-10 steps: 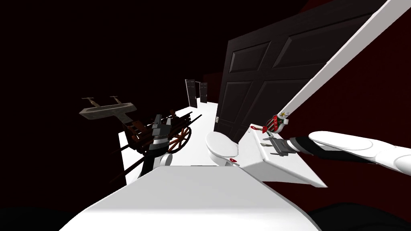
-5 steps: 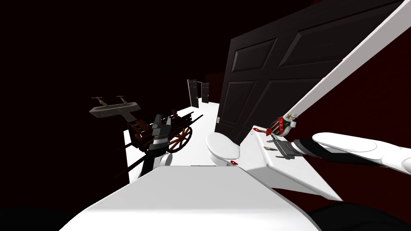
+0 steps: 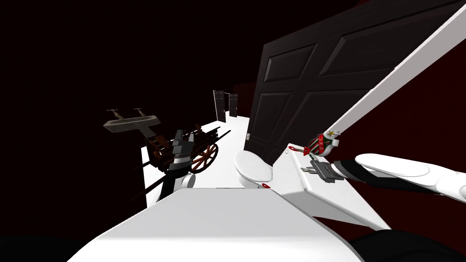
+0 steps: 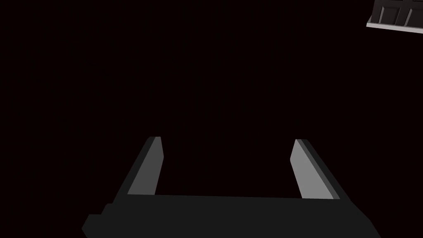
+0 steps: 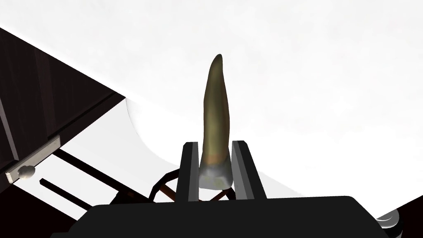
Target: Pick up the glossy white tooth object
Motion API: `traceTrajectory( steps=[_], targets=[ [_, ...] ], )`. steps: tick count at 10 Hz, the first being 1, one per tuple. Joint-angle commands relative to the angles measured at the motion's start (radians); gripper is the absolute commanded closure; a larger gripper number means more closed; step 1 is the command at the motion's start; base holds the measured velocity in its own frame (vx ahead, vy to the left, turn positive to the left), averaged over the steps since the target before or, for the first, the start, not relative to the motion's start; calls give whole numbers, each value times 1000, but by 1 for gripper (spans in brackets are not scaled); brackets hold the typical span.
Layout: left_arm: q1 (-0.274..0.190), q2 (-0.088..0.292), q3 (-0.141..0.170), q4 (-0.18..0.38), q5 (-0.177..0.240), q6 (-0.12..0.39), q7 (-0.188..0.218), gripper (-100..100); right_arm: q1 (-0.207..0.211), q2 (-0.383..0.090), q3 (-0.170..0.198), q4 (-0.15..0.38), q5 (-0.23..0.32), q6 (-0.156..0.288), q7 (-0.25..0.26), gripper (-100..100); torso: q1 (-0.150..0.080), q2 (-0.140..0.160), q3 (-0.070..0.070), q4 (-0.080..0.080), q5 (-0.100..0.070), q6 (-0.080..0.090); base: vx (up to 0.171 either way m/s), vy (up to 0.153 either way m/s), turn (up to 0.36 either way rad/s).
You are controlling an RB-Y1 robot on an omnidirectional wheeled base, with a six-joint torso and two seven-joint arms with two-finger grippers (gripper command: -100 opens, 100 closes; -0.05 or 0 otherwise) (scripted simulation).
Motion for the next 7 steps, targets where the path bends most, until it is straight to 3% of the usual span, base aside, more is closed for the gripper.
traceTrajectory(
  steps=[1,2,3,4,6,7],
  targets=[
    [0,0,0,0,0,0,0,0,0,0,0,0,0,0,0,100,0,0,0,0,0,0,0,0,0],
    [0,0,0,0,0,0,0,0,0,0,0,0,0,0,0,100,0,0,0,0,0,0,0,0,0],
    [0,0,0,0,0,0,0,0,0,0,0,0,0,0,0,0,0,0,0,0,0,0,0,0,0],
    [0,0,0,0,0,0,0,0,-16,-32,-9,3,-10,-27,-13,100,0,0,0,0,0,0,-25,-2,-135],
    [0,0,0,0,0,0,0,0,-24,-26,2,4,-7,-21,-11,100,0,3,1,1,0,1,-23,-1,-45],
    [0,0,0,0,0,0,0,0,-21,-27,-1,3,-8,-22,-12,0,0,2,1,0,0,0,0,0,0]
  ],
)
